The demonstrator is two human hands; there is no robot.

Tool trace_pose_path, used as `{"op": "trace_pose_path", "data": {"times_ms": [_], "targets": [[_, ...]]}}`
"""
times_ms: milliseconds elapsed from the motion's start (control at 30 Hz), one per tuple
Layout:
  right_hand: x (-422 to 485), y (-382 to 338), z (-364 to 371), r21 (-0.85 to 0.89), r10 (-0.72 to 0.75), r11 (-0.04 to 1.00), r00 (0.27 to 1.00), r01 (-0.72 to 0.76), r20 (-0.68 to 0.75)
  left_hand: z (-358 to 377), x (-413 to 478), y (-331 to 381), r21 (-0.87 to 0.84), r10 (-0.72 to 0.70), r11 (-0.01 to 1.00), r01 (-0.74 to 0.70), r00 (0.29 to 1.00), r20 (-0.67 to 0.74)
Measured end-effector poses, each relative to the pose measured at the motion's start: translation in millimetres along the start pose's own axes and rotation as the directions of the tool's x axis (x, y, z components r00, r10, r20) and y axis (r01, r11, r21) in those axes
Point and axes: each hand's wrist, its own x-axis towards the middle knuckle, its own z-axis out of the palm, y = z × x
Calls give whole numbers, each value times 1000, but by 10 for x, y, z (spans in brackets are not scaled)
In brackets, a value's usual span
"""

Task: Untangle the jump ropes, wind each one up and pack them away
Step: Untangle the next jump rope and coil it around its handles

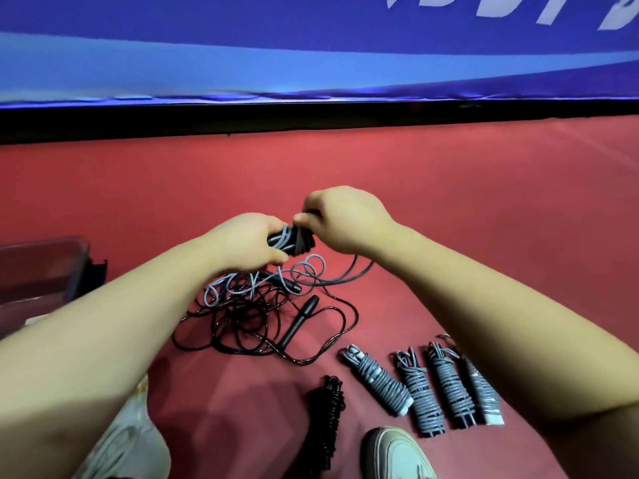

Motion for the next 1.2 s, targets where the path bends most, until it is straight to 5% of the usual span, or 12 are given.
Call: {"op": "trace_pose_path", "data": {"times_ms": [167,433,700,800,933,1000,1133,1200], "targets": [[48,161,-63,40,-133,991,974,128,181,99,-90,37,81,137,985,-154,973,186],[-67,488,102,637,-256,771,913,-6,318,0,-243,183,-69,281,960,-272,941,191],[-247,296,416,940,-49,234,962,-250,268,-120,-317,312,-257,278,932,-256,959,56],[-170,170,476,976,10,-61,978,-208,209,-157,-284,318,-548,216,812,-203,975,-41],[-98,127,484,973,58,-211,993,-92,106,-212,-215,236,-804,-22,588,-84,993,-120],[-97,116,512,992,99,-109,993,-55,66,-244,-205,193,-832,-19,550,-74,995,-101],[-92,124,590,814,206,581,966,8,-156,-296,-166,90,-852,-77,520,-68,989,-126],[-68,115,619,602,154,798,962,13,-226,-283,-149,39,-843,-102,536,-38,989,-109]]}}
